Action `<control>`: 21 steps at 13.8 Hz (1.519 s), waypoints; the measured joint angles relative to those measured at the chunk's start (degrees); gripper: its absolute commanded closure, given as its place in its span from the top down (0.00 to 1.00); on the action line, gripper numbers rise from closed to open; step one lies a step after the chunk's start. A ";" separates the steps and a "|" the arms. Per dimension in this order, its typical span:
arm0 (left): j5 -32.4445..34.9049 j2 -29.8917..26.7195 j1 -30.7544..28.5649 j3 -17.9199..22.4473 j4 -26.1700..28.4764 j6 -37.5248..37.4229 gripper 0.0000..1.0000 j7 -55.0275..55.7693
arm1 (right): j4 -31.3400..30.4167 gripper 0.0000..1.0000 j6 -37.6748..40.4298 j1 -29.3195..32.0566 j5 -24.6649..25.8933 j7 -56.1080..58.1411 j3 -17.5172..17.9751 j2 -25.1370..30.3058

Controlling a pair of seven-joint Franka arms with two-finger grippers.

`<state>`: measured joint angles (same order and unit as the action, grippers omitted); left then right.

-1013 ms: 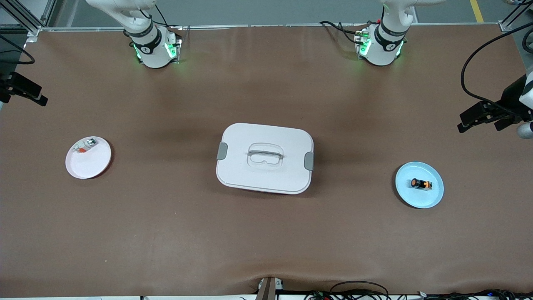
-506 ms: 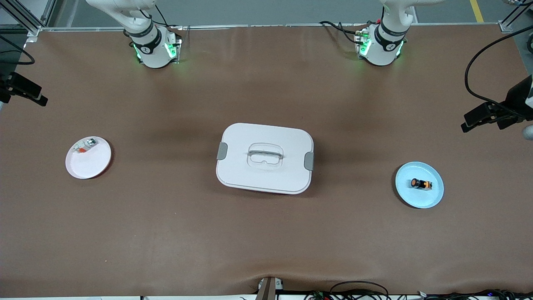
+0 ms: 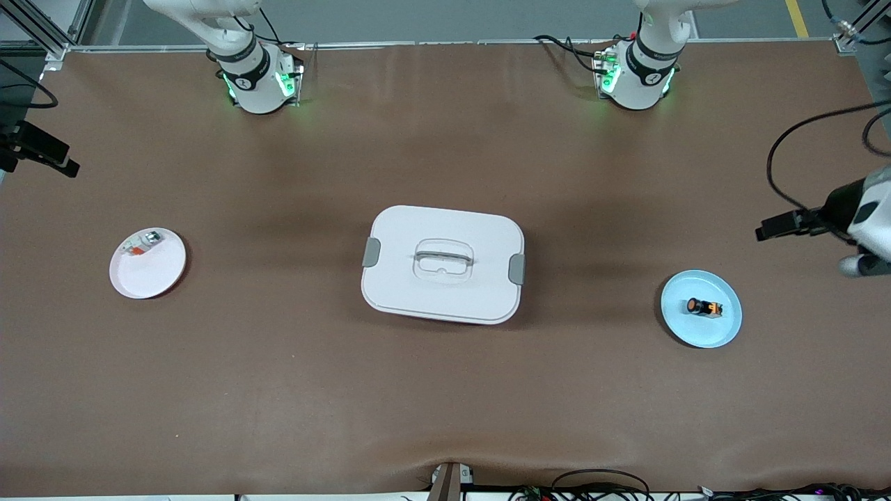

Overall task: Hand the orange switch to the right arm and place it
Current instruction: 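Move the left gripper toward the orange switch on the blue plate, then lower the left gripper and grasp the orange switch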

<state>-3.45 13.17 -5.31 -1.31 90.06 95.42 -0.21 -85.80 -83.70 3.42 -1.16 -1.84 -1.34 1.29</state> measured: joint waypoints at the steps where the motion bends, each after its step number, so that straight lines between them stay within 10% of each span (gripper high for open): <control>1: 0.07 1.85 0.00 0.00 0.50 2.08 1.00 -1.71 | -0.01 1.00 0.00 0.00 0.00 0.00 0.00 0.00; 21: 4.24 22.35 -1.79 -0.15 7.90 34.22 1.00 -13.65 | -0.17 1.00 -0.02 0.15 0.00 0.00 -0.37 0.01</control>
<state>0.79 35.51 -7.10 -1.46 97.96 129.64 -13.85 -85.97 -83.72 3.56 -1.16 -1.84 -1.71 1.30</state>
